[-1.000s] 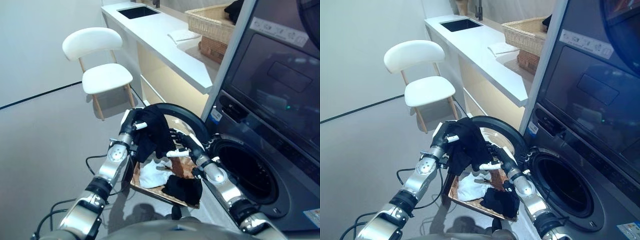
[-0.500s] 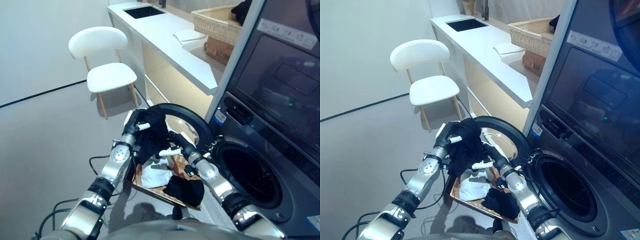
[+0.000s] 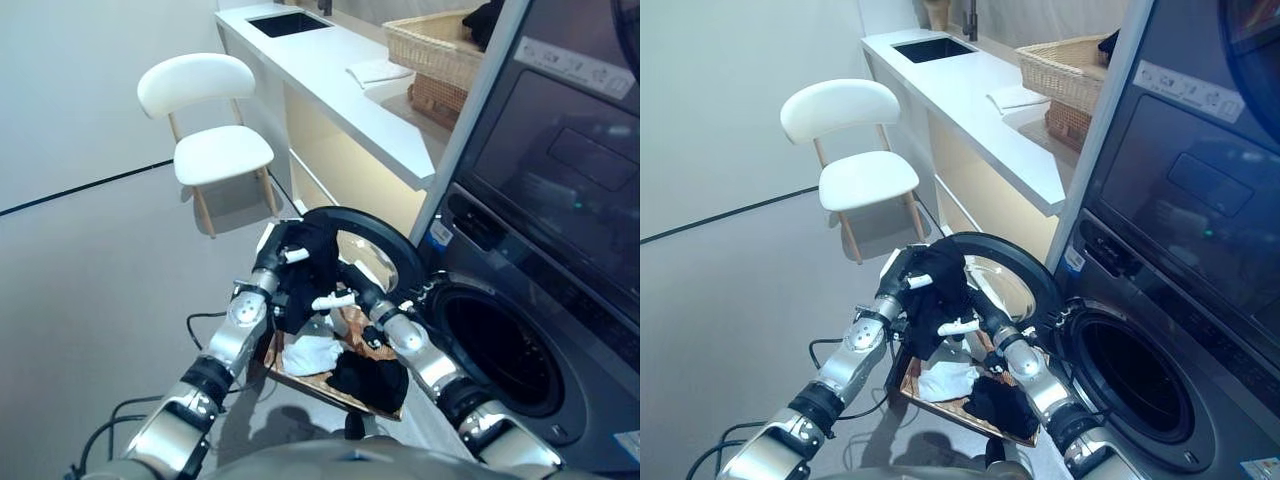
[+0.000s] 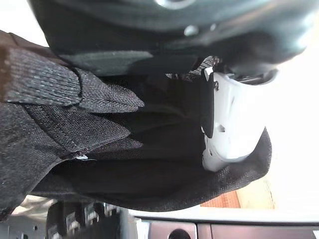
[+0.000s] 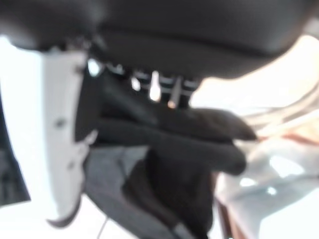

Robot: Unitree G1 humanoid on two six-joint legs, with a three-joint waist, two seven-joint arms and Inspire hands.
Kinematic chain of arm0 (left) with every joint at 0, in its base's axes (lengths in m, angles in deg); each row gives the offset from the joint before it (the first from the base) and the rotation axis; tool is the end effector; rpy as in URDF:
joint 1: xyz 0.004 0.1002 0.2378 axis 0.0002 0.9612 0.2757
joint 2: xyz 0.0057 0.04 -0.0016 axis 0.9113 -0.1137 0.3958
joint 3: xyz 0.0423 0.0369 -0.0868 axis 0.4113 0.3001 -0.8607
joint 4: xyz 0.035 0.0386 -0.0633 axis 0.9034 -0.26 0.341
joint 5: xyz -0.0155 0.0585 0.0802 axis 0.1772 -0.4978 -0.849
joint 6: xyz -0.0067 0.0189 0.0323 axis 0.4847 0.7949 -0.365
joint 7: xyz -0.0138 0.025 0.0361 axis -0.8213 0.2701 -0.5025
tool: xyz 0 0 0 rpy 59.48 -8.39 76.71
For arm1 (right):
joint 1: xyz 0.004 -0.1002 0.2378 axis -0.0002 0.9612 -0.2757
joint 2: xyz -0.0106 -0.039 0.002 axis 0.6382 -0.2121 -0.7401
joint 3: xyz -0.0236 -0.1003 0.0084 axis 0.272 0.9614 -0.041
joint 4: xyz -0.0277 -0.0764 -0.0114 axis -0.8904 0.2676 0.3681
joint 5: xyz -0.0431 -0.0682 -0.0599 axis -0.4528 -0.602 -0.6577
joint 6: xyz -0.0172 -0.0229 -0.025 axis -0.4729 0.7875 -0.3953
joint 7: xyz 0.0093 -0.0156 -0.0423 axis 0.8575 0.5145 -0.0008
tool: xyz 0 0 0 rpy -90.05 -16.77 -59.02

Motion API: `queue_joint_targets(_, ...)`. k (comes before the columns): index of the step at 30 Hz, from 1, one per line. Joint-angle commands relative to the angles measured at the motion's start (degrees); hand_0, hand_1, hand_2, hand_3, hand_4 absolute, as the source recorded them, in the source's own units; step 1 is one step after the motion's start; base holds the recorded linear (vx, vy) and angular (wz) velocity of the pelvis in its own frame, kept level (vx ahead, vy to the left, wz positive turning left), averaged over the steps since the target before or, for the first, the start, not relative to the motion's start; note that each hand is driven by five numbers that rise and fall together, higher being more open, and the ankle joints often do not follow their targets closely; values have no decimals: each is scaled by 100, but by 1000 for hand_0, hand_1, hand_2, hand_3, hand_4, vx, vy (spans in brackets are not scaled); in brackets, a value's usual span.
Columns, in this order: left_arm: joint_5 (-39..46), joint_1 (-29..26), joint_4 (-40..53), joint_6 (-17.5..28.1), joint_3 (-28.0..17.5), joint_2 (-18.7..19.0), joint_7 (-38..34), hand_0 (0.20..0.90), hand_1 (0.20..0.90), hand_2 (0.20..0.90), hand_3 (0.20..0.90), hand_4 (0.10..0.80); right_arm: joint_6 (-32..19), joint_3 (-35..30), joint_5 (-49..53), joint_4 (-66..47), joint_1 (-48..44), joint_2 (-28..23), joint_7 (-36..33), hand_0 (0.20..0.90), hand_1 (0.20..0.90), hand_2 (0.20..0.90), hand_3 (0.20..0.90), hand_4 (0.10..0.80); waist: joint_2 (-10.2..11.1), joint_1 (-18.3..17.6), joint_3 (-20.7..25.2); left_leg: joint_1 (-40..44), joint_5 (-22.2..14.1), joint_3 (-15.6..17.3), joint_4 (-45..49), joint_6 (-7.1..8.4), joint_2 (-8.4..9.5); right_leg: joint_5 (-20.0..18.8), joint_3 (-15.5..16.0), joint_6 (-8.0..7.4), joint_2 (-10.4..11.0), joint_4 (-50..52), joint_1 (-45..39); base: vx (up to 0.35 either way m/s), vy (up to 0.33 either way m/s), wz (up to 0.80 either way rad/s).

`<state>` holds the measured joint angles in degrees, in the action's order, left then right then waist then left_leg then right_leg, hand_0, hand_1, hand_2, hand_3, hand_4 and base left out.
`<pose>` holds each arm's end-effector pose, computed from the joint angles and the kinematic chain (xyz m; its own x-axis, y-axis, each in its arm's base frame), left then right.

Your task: Pick up the clothes and place them into the washing machine

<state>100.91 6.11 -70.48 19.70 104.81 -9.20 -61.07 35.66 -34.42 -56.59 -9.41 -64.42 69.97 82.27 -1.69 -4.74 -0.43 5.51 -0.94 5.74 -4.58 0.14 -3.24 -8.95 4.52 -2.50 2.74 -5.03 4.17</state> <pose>0.2450 0.1103 0.0156 0.9627 -0.2544 -0.0924 0.2563 0.9666 0.0094 0.2199 -0.1323 -0.0177 0.8832 0.3509 -0.3110 -0.4397 0.8504 -0.2891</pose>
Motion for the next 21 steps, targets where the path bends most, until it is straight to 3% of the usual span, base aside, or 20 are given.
queue_joint_targets(1, 219, -1116, 472, 635, 145, -182, 66, 200, 200, 200, 200, 300, -379, 87, 235, 71, -799, 423, 30, 900, 900, 900, 900, 800, 161, 186, 370, -23, 61, -184, -42, 317, 61, 615, 203, -330, 113, 293, -461, 0, 0, 0)
queue_joint_targets(21, 783, -1157, 643, 541, 624, -466, 342, 200, 200, 200, 200, 300, -349, 399, 553, -338, -885, 453, 225, 900, 900, 900, 900, 800, 183, 199, 371, -29, 73, -198, -42, 317, 52, 612, 234, -331, 116, 279, -485, 0, 0, 0)
